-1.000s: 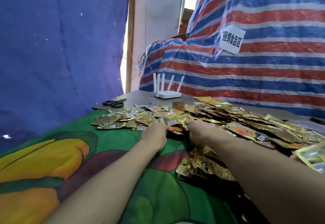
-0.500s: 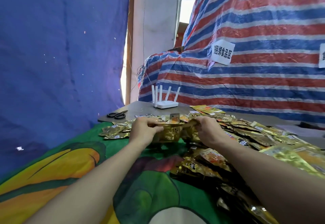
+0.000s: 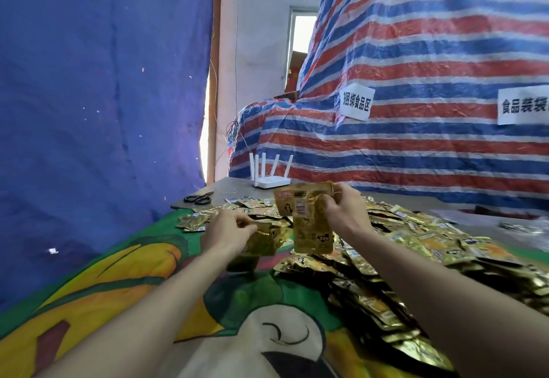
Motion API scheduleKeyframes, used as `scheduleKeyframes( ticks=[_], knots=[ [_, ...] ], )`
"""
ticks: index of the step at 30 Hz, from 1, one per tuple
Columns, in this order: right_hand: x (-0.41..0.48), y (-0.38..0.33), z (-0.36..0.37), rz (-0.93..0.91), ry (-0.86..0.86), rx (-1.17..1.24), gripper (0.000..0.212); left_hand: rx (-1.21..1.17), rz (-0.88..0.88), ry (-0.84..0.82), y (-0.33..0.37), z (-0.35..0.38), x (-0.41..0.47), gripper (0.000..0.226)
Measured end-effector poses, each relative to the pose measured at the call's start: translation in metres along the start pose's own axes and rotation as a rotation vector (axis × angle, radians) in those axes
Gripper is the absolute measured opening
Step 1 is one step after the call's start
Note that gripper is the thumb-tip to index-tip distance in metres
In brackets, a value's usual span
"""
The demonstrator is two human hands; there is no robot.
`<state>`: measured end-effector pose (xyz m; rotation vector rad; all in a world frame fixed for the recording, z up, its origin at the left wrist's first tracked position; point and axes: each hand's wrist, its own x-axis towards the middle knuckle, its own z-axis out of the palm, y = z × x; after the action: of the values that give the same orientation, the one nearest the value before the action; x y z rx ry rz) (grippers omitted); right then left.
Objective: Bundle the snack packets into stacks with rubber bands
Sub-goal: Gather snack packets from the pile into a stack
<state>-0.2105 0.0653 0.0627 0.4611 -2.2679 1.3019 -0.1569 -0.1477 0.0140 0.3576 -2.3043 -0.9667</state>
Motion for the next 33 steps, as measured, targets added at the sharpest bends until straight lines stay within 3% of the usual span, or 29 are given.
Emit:
scheduleKeyframes(
  ticks=[4,12,20,23,26,30,33],
  knots=[
    [-0.025,-0.018,-0.016,-0.004,-0.027,0.086,0.01,0.112,0.051,0.033,0.018,-0.02,-0.016,0.011],
    [-0.061,-0.017,-0.025,0.04,0.043,0.087,0.015,0.072,0.076,0.082,0.042,-0.051,-0.033,0.008],
    [-0.08,-0.009,-0.012,0.349,0.1,0.271,0.041,-0.262,-0.041,0.439,0.052,-0.064,-0.037,0.021],
    [-0.084,-0.003,-0.004,0.465,0.107,0.409,0.065,-0.45,-0.16,0.534,0.051,-0.059,-0.039,0.026],
    [-0.09,-0.002,0.004,0.601,0.052,0.629,0.064,-0.638,-0.264,0.621,0.048,-0.043,-0.046,0.023],
    [-0.101,-0.005,0.016,0.719,-0.073,0.893,0.051,-0.756,-0.296,0.509,0.043,-0.005,-0.072,0.025],
    [-0.104,0.007,0.03,0.696,-0.033,0.83,0.048,-0.781,-0.355,0.277,0.036,0.025,-0.097,0.023]
  ],
)
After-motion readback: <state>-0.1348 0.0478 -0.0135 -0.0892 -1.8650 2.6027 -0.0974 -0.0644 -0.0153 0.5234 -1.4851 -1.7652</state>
